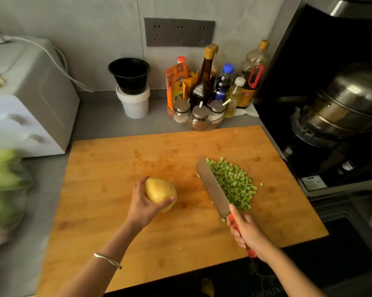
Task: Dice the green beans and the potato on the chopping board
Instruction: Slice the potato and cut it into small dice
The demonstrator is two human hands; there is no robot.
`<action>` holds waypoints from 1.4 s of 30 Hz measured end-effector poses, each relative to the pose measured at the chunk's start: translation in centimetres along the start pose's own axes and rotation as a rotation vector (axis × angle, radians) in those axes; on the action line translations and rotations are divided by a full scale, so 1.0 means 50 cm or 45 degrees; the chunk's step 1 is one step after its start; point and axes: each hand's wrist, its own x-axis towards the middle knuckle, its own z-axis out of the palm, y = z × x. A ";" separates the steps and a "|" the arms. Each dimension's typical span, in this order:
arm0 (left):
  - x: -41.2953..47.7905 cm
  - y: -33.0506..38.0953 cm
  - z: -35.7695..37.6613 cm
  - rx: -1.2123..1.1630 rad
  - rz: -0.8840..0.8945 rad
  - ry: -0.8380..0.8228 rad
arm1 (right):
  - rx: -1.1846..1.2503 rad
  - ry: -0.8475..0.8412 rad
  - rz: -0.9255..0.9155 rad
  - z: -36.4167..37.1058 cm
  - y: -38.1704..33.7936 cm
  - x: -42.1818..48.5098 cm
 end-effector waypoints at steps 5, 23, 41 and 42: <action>0.014 -0.010 0.003 0.057 -0.026 0.019 | -0.029 -0.079 -0.123 0.042 -0.021 0.016; 0.001 -0.037 0.007 0.093 0.118 -0.054 | -0.012 -0.103 -0.104 0.089 -0.011 0.072; 0.018 0.009 0.045 0.305 0.252 0.098 | -0.058 -0.164 -0.152 0.096 -0.046 0.065; 0.020 0.007 0.037 0.233 0.249 0.032 | -0.049 -0.162 -0.158 0.094 -0.048 0.065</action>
